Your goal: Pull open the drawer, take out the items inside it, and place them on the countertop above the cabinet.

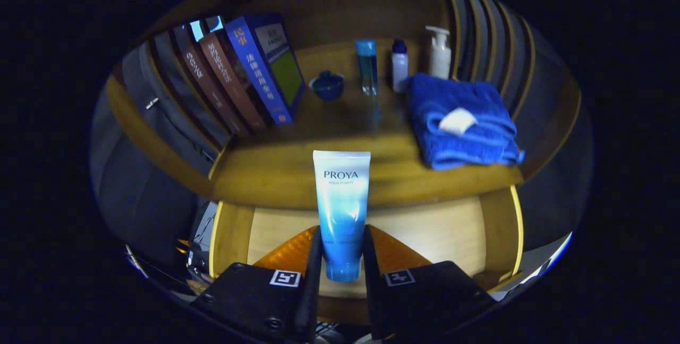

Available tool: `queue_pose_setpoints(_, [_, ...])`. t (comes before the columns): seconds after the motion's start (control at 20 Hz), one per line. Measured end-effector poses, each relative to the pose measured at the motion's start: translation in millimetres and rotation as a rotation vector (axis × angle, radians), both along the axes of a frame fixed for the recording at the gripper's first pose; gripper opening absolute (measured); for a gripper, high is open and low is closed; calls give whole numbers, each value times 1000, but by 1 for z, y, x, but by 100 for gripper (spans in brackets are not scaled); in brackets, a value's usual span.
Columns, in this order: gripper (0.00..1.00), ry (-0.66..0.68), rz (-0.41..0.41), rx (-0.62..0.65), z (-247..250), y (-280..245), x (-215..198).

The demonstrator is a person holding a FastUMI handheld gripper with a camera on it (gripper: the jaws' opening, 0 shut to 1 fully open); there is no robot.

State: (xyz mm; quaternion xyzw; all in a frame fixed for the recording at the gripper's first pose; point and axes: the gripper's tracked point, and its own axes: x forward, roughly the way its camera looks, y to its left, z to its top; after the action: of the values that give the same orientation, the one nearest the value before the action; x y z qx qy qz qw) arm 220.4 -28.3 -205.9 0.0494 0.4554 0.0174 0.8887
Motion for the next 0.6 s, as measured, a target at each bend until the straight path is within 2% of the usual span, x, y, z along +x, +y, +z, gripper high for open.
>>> queue_pose_setpoints(0.1, [42, -18, -4, -29, 0, -2, 37])
queue_pose_setpoints(0.25, [43, 59, -16, -50, -30, -12, 72])
queue_pose_setpoints(0.4, [42, 116, -26, -66, -58, -15, 88])
queue_pose_setpoints(0.6, [44, 101, -45, -72, -63, -19, 102])
